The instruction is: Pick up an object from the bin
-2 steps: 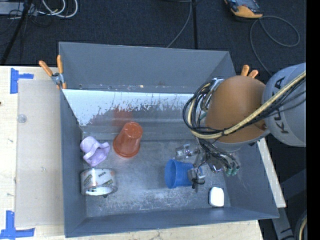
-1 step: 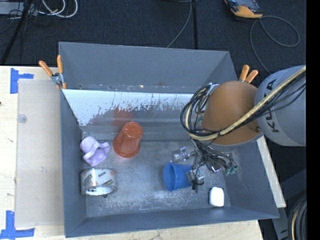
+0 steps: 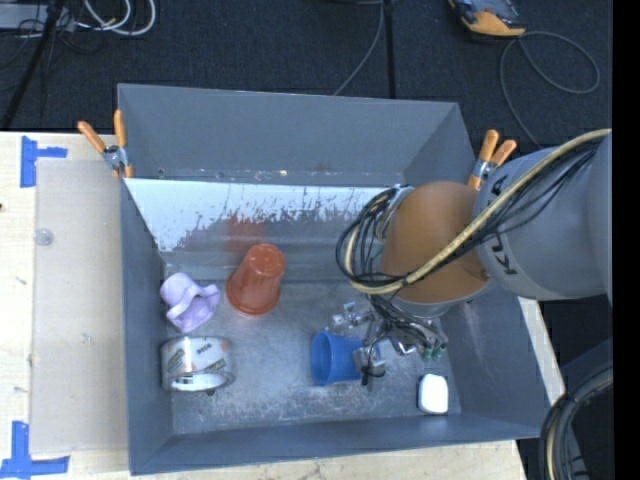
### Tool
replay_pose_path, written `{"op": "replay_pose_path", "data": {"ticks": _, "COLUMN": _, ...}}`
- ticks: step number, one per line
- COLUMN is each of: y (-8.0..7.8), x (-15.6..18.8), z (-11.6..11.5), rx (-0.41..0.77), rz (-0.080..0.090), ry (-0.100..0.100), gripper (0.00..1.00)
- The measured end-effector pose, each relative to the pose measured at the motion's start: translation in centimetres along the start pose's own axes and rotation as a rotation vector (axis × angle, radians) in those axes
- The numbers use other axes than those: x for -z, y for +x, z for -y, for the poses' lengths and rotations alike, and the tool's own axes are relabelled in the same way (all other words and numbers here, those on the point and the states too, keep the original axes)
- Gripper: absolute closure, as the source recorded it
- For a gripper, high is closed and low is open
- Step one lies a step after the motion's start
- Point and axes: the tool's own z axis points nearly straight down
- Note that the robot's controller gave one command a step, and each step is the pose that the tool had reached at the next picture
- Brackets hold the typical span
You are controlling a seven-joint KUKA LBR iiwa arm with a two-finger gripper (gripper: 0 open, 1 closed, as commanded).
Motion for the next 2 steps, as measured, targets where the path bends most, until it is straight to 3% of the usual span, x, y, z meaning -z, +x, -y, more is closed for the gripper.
{"op": "replay_pose_path", "data": {"ticks": 1, "y": -0.27, "x": -1.18, "z": -0.46, "rx": 0.013, "rz": -0.012, "ry": 0.003, "gripper": 1.00}}
{"op": "replay_pose_path", "data": {"ticks": 2, "y": -0.29, "x": -0.48, "z": -0.79, "rx": 0.115, "rz": -0.001, "ry": 0.006, "gripper": 1.00}}
